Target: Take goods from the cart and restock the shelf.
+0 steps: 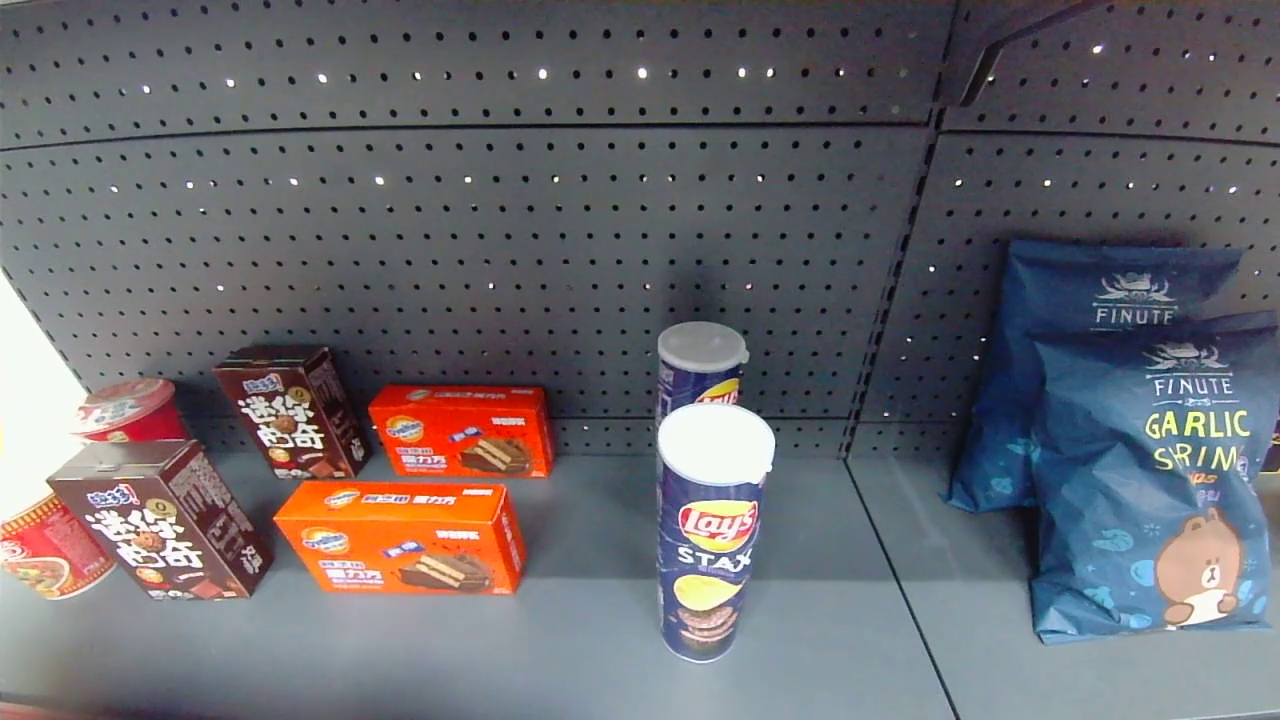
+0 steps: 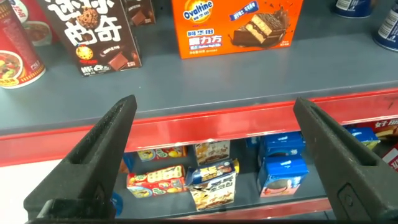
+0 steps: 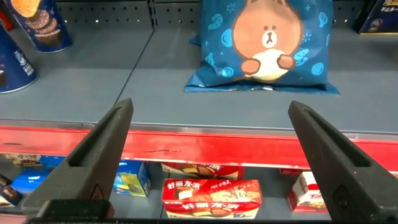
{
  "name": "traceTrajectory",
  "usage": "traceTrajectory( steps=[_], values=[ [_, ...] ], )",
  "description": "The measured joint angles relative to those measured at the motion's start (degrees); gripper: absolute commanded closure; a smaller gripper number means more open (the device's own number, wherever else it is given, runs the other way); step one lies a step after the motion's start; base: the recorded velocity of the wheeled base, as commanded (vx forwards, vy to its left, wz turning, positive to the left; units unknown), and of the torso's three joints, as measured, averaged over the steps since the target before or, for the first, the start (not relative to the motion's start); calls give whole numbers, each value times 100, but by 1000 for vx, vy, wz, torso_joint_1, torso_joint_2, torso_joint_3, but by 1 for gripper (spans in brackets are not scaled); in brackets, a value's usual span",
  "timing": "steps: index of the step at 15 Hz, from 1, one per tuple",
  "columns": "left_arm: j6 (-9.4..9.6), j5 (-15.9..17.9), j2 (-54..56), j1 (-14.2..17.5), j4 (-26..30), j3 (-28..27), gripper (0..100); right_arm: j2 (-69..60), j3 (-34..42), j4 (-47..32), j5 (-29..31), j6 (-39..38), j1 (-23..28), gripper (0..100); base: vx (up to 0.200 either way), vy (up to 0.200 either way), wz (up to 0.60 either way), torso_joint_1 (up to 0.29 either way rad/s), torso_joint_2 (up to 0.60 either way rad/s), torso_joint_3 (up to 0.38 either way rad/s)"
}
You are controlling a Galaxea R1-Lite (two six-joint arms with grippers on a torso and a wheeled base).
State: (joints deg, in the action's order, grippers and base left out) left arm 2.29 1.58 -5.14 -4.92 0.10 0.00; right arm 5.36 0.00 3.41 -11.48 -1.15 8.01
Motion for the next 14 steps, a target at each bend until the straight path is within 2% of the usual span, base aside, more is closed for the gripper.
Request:
traceTrajectory(
  steps=[14],
  values=[
    [0, 0, -2, 0, 0, 0, 0, 1, 0, -18, -6, 26, 0, 0, 0, 0, 0, 0, 0, 0]
  ],
)
